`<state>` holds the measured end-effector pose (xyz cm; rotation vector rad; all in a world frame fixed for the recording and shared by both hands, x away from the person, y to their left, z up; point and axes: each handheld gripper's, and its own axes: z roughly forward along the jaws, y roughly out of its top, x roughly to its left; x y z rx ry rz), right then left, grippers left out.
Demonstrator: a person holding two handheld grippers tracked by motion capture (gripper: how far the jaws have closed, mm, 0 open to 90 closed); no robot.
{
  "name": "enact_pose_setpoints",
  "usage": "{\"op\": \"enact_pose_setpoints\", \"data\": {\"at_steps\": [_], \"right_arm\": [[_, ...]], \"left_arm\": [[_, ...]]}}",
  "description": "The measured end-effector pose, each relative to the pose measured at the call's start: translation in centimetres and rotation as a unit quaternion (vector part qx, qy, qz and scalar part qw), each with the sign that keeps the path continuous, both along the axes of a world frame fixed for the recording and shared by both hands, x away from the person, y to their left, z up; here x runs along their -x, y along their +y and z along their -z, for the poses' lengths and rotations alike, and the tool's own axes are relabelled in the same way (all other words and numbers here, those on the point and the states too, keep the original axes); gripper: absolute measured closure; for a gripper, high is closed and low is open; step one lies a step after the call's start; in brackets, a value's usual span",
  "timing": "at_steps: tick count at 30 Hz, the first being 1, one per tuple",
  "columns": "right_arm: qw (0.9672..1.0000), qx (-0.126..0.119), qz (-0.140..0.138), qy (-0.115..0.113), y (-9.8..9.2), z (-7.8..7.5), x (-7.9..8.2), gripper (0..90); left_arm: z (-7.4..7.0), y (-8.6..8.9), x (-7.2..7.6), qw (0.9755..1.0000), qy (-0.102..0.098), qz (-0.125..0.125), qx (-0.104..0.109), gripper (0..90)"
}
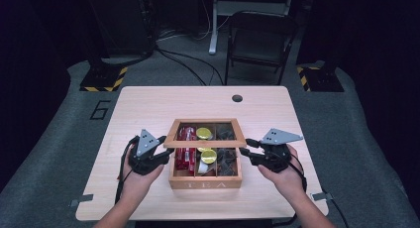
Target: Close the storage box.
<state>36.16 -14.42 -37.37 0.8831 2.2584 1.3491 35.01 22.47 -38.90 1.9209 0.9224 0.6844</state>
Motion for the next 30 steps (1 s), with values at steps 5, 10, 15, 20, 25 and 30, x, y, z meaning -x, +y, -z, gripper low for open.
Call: {"op": "enact_pose_setpoints", "data": {"at_steps": [5, 10, 15, 20, 25, 30], "right_arm": [[1.0, 0.0, -0.004, 0.006, -0.1, 0.6, 0.4, 59.8], [0.9999, -0.001, -0.002, 0.01, -0.1, 1.1, 0.8, 59.7], [0.9999, -0.003, -0.003, 0.01, -0.1, 2.0, 1.5, 59.6], [0.9999, -0.001, -0.008, 0.014, -0.2, 3.1, 2.0, 59.7], [0.9999, 0.012, -0.007, 0.007, -0.1, 4.0, 2.6, 59.8], [0.9997, 0.018, -0.008, 0.011, -0.1, 4.8, 2.8, 60.1]], "left_arm": [[0.4, 0.2, 0.7, 1.0, 0.005, 0.005, 0.003, 55.2], [0.6, 0.3, 1.3, 0.9999, 0.01, 0.01, 0.004, 55.1], [1.5, 0.5, 2.0, 0.9997, 0.013, 0.017, 0.007, 54.5], [2.6, 0.4, 2.5, 0.9997, 0.02, 0.016, 0.005, 54.4], [3.5, 0.5, 2.8, 0.9994, 0.026, 0.024, 0.002, 54.3], [4.4, 0.7, 2.9, 0.999, 0.032, 0.03, 0.011, 54.3]]}}
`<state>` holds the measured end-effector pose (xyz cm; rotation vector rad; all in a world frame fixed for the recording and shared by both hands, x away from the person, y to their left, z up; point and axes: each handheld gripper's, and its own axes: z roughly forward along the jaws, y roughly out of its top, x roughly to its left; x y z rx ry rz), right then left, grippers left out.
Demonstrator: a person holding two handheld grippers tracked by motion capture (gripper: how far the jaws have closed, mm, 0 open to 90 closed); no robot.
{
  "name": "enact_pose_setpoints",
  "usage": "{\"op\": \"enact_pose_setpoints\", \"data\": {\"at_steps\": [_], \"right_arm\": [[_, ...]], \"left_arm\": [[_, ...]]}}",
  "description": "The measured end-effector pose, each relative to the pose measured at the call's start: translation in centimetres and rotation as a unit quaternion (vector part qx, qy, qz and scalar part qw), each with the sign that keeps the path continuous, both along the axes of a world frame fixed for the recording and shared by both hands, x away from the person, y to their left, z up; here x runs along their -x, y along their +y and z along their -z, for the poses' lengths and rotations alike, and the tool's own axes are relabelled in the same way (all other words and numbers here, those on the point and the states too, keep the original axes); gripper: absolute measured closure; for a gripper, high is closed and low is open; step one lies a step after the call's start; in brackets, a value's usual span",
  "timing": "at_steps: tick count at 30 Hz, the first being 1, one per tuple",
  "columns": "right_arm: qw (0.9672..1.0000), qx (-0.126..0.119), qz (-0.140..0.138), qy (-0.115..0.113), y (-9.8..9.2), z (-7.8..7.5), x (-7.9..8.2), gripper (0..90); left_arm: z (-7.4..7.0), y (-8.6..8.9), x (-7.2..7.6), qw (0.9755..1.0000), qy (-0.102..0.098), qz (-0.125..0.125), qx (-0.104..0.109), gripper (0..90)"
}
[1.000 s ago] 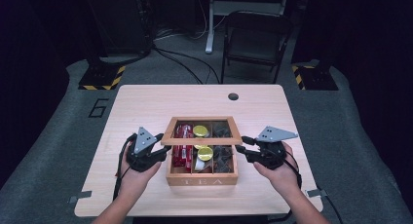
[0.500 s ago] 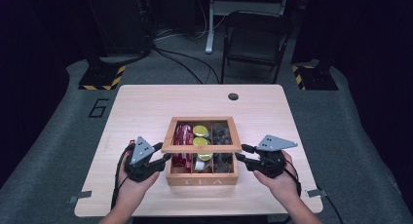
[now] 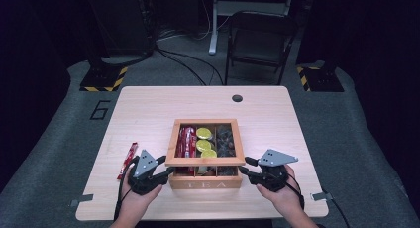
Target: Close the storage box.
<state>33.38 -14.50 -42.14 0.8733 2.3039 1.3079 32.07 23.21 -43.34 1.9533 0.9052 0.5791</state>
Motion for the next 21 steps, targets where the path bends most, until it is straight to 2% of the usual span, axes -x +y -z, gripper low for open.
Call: {"op": "enact_pose_setpoints", "data": {"at_steps": [12, 16, 21], "right_arm": [[0.9997, -0.016, 0.003, 0.019, -0.2, 1.4, 0.0, 61.6], [0.9998, -0.01, -0.003, 0.014, -0.2, 1.9, 0.1, 61.3], [0.9997, -0.003, -0.008, 0.021, -0.1, 2.4, 0.1, 61.2]], "left_arm": [[1.1, 0.0, 0.2, 0.9999, 0.015, 0.002, 0.008, 55.6], [1.5, 0.0, 0.2, 0.9998, 0.018, 0.003, 0.009, 55.6], [2.0, 0.1, 0.2, 0.9995, 0.03, 0.007, 0.008, 55.4]]}}
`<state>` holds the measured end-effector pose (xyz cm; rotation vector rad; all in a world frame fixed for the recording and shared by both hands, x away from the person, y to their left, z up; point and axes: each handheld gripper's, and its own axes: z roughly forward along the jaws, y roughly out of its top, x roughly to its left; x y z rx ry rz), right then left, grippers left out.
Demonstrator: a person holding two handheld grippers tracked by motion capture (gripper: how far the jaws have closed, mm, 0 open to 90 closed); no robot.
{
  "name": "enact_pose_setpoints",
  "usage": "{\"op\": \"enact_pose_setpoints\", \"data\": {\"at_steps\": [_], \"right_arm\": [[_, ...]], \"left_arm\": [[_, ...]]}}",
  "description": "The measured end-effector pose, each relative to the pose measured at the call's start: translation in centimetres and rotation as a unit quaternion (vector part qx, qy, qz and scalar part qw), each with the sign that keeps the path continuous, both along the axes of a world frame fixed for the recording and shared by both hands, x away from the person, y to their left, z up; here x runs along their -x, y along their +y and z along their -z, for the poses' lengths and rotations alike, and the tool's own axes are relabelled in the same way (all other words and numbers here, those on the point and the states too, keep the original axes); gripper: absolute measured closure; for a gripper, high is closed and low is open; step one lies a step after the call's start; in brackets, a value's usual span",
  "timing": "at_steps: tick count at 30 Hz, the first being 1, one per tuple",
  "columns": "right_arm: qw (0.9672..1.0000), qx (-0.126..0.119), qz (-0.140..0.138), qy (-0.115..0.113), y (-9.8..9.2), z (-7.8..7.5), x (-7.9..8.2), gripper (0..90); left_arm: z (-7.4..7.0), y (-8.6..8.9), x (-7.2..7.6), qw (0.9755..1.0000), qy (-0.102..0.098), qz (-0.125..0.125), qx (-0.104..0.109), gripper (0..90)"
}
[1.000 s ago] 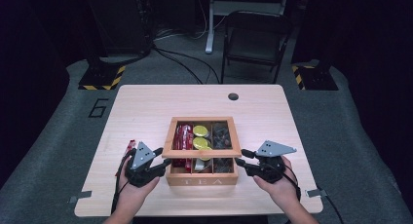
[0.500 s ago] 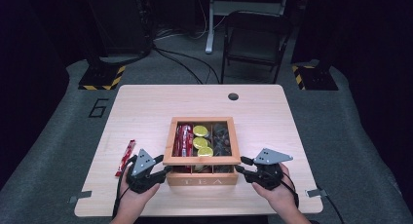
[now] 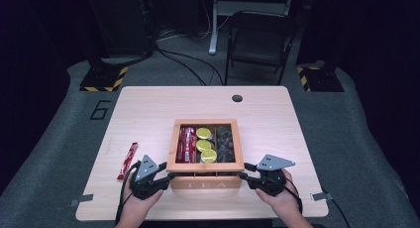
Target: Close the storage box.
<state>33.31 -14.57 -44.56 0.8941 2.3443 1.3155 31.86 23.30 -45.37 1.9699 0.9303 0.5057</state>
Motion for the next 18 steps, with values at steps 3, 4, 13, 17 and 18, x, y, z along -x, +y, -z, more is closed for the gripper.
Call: {"op": "enact_pose_setpoints", "data": {"at_steps": [3, 4, 13, 17, 18], "right_arm": [[1.0, 0.003, -0.001, 0.004, 0.1, 0.17, -0.02, 61.1], [1.0, 0.003, 0.0, 0.005, 0.14, 0.26, -0.02, 60.9], [0.9998, 0.012, -0.004, 0.016, 0.31, 0.75, -0.03, 59.8], [0.9997, 0.012, -0.005, 0.02, 0.32, 0.86, -0.02, 59.7], [0.9997, 0.016, -0.007, 0.018, 0.28, 0.92, -0.05, 59.7]], "left_arm": [[0.19, 0.01, 0.06, 1.0, 0.005, 0.001, -0.002, 55.4], [0.28, -0.01, 0.07, 1.0, 0.003, -0.001, -0.001, 55.4], [0.77, 0.03, 0.11, 0.9999, 0.014, 0.004, -0.009, 55.4], [0.95, -0.03, 0.11, 0.9998, 0.016, 0.003, -0.009, 55.3], [0.96, -0.02, 0.12, 0.9998, 0.018, 0.004, -0.011, 55.3]]}}
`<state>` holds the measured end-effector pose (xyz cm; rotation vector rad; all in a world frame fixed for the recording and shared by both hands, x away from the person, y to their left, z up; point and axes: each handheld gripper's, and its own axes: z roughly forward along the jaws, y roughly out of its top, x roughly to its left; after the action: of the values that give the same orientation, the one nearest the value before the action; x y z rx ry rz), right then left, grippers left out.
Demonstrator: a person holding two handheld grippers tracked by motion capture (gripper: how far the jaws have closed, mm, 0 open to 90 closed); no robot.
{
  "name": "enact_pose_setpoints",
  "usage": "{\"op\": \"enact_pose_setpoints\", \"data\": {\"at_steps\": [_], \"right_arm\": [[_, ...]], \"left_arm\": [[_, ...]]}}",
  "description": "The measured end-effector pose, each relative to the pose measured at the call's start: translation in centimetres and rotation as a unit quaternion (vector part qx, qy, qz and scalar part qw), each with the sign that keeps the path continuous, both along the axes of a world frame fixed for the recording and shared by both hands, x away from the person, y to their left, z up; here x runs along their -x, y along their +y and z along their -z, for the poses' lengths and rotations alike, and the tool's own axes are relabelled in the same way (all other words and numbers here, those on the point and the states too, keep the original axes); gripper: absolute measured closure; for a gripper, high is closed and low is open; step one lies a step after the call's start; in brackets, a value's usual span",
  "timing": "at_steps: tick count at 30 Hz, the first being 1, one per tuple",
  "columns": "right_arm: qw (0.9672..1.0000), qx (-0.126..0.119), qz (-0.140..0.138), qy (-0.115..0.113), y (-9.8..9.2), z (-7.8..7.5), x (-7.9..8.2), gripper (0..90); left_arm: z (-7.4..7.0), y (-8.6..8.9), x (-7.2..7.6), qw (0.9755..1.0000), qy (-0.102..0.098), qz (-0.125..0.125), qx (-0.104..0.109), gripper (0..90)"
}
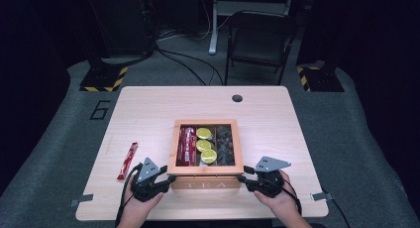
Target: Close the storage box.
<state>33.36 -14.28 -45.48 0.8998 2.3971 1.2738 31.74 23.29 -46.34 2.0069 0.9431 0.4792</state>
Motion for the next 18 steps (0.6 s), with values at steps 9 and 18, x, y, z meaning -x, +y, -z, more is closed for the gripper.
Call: {"op": "enact_pose_setpoints", "data": {"at_steps": [9, 18], "right_arm": [[1.0, -0.004, 0.0, 0.006, 0.01, 0.14, 0.01, 59.7], [0.9999, 0.0, -0.002, 0.015, 0.06, 0.41, -0.08, 59.2]], "left_arm": [[0.01, 0.21, 0.05, 1.0, 0.006, 0.001, 0.006, 55.1], [0.07, 0.32, 0.06, 0.9995, 0.026, 0.01, 0.012, 53.7]]}}
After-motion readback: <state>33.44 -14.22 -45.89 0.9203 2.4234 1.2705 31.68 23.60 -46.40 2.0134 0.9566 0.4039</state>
